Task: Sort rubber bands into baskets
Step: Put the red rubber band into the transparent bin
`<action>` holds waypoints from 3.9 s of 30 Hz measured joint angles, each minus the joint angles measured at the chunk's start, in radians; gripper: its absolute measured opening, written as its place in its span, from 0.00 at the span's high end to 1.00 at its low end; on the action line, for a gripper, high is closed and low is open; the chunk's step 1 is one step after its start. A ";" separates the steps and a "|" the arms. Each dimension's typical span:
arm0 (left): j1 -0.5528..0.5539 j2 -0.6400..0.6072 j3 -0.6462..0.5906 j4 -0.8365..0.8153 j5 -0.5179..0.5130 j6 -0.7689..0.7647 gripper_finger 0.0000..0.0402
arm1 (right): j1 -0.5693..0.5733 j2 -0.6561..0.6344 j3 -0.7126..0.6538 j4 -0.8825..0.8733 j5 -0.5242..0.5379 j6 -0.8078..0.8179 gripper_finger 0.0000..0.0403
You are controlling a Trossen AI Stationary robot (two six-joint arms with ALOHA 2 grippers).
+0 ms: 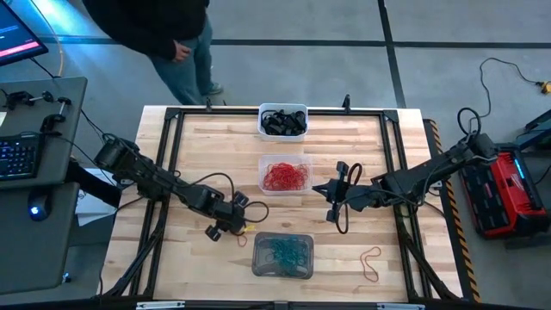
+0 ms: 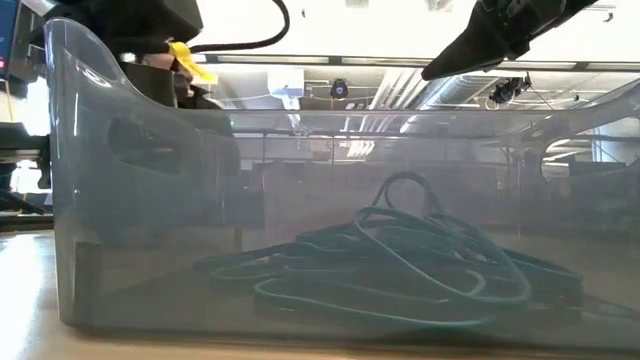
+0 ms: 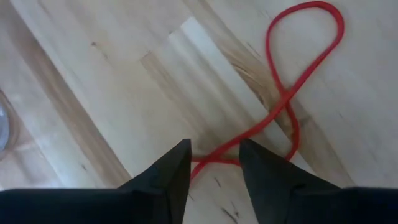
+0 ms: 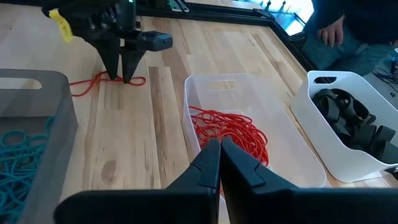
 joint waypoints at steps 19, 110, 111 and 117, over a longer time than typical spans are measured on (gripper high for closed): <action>0.000 -0.088 0.051 -0.074 0.018 -0.039 1.00 | 0.000 0.000 0.000 -0.008 0.000 0.000 1.00; 0.223 -0.157 -0.192 0.477 0.007 -0.350 0.97 | 0.000 0.000 0.002 -0.074 -0.008 0.026 1.00; 0.227 -0.151 -0.193 0.477 0.007 -0.350 0.95 | 0.000 0.000 0.002 -0.074 -0.008 0.026 1.00; 0.233 -0.085 -0.194 0.487 0.011 -0.359 0.82 | 0.000 0.000 0.002 -0.074 -0.008 0.026 1.00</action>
